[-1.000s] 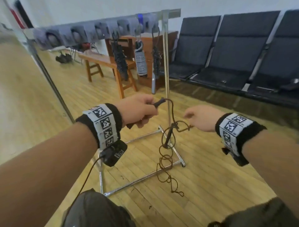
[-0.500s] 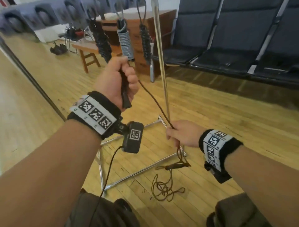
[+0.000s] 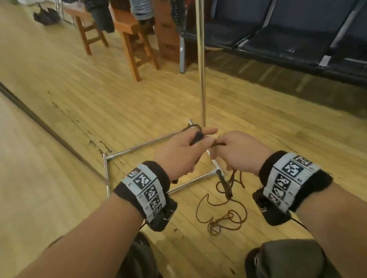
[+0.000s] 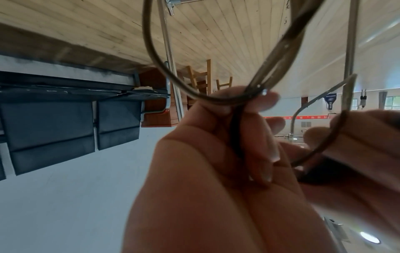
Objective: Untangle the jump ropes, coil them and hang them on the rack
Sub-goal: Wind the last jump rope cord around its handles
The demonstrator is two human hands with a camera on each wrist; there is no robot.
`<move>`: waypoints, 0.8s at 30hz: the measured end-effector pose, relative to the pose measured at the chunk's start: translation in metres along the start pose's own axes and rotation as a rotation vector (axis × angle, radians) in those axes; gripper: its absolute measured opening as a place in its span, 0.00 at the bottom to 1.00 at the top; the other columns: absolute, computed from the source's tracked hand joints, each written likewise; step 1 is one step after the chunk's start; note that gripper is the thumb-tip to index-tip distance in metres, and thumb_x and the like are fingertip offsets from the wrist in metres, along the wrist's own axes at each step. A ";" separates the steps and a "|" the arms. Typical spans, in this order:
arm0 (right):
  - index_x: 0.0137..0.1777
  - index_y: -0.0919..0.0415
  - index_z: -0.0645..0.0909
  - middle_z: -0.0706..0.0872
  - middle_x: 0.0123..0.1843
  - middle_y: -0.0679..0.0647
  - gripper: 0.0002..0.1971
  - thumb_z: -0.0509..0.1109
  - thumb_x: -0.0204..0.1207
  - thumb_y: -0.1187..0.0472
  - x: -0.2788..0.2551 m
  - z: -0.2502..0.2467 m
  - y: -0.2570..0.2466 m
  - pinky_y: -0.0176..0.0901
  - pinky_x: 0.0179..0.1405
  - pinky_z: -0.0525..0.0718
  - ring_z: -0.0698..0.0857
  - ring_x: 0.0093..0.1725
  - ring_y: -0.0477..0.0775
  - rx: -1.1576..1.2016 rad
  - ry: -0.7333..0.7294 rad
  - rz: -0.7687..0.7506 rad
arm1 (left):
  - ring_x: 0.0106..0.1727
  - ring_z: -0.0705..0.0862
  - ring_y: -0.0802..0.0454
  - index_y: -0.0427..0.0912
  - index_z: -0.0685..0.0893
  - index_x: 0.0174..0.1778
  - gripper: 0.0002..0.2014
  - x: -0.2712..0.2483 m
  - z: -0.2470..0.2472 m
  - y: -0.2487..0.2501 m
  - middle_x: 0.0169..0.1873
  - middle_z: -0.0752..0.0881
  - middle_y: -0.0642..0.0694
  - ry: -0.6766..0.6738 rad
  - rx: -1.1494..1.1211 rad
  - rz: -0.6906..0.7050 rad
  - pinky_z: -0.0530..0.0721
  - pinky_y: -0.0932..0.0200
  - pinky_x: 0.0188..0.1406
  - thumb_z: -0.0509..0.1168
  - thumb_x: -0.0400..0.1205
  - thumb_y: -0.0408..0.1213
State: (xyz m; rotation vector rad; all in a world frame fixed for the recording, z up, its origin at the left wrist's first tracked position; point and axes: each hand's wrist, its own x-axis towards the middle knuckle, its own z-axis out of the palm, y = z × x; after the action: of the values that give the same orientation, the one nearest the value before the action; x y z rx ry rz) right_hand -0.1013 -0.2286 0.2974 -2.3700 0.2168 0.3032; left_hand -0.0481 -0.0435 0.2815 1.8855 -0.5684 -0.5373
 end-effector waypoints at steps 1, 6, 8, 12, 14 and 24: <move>0.45 0.52 0.89 0.86 0.34 0.54 0.11 0.66 0.84 0.54 0.003 0.000 -0.002 0.45 0.31 0.82 0.86 0.33 0.53 0.002 0.009 -0.004 | 0.24 0.77 0.58 0.67 0.88 0.63 0.12 0.002 -0.002 -0.007 0.29 0.87 0.54 0.010 0.042 -0.013 0.77 0.56 0.24 0.67 0.86 0.59; 0.44 0.56 0.90 0.78 0.25 0.48 0.13 0.67 0.84 0.53 0.021 0.006 0.002 0.49 0.28 0.79 0.78 0.25 0.49 0.169 0.082 -0.009 | 0.23 0.75 0.57 0.49 0.90 0.40 0.18 0.021 -0.016 -0.013 0.26 0.81 0.55 -0.111 0.104 -0.041 0.74 0.62 0.21 0.71 0.85 0.59; 0.43 0.56 0.89 0.77 0.26 0.46 0.15 0.67 0.85 0.49 0.026 0.010 0.006 0.51 0.31 0.80 0.77 0.25 0.49 0.229 0.067 -0.026 | 0.22 0.71 0.57 0.50 0.87 0.35 0.18 0.025 -0.021 -0.008 0.24 0.76 0.56 -0.030 -0.047 -0.015 0.70 0.63 0.20 0.71 0.84 0.57; 0.43 0.58 0.85 0.76 0.27 0.47 0.21 0.65 0.85 0.41 0.028 0.017 0.029 0.56 0.37 0.83 0.76 0.27 0.49 0.223 -0.045 0.038 | 0.21 0.70 0.59 0.49 0.84 0.36 0.13 0.026 -0.049 -0.001 0.27 0.79 0.54 0.333 -0.429 -0.045 0.70 0.66 0.18 0.73 0.82 0.51; 0.42 0.56 0.84 0.78 0.27 0.45 0.22 0.62 0.87 0.40 0.028 0.021 0.045 0.55 0.41 0.88 0.78 0.28 0.47 0.052 -0.098 0.124 | 0.20 0.72 0.61 0.49 0.85 0.37 0.11 0.026 -0.072 -0.004 0.29 0.82 0.53 0.523 -0.600 -0.059 0.71 0.67 0.17 0.73 0.85 0.46; 0.48 0.55 0.85 0.80 0.31 0.48 0.16 0.61 0.89 0.49 0.025 0.022 0.033 0.40 0.27 0.78 0.77 0.26 0.43 -0.122 -0.044 0.149 | 0.26 0.87 0.60 0.62 0.81 0.77 0.18 0.025 -0.063 -0.034 0.40 0.93 0.48 0.378 0.207 -0.233 0.87 0.62 0.25 0.62 0.91 0.54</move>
State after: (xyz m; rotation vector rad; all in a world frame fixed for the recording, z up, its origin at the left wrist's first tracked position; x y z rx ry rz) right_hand -0.0885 -0.2396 0.2536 -2.4695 0.3647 0.4500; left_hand 0.0140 -0.0019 0.2692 2.1977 -0.1600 -0.2639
